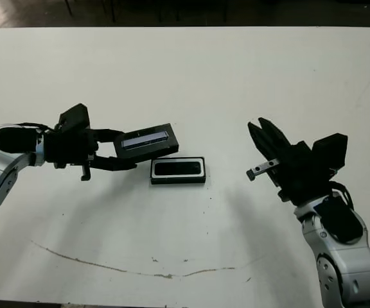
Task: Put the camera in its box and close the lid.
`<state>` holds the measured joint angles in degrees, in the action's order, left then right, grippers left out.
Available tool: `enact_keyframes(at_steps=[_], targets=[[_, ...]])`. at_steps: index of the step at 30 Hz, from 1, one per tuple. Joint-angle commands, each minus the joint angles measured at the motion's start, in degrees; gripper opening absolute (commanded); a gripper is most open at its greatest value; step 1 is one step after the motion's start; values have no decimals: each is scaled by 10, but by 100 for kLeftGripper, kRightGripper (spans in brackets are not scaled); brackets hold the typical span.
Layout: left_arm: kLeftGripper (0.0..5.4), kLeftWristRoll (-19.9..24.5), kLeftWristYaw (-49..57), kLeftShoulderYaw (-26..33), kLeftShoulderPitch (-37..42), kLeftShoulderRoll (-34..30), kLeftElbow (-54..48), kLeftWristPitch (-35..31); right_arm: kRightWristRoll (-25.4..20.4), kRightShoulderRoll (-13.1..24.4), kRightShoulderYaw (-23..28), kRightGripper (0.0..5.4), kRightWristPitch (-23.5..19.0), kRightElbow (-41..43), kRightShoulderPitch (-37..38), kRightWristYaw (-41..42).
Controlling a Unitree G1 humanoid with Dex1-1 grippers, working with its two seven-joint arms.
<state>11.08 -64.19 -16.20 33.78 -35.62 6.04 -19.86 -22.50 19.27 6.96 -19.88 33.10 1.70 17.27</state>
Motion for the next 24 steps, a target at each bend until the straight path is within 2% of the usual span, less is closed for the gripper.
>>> enact_keyframes(at_steps=[1,10,17,24], targets=[[157,1,-29,-9,13,11,32,0,2,1,-1,0,-16,-1,3,-5],[157,17,-83,-8,37,31,60,-13,0,1,-1,0,-18,-4,2,-2],[157,21,-177,-37,81,54,148,-25,4,2,-2,0,-11,-9,4,2],[157,-15,-179,-53,88,63,169,2,3,0,1,0,3,-18,7,12]])
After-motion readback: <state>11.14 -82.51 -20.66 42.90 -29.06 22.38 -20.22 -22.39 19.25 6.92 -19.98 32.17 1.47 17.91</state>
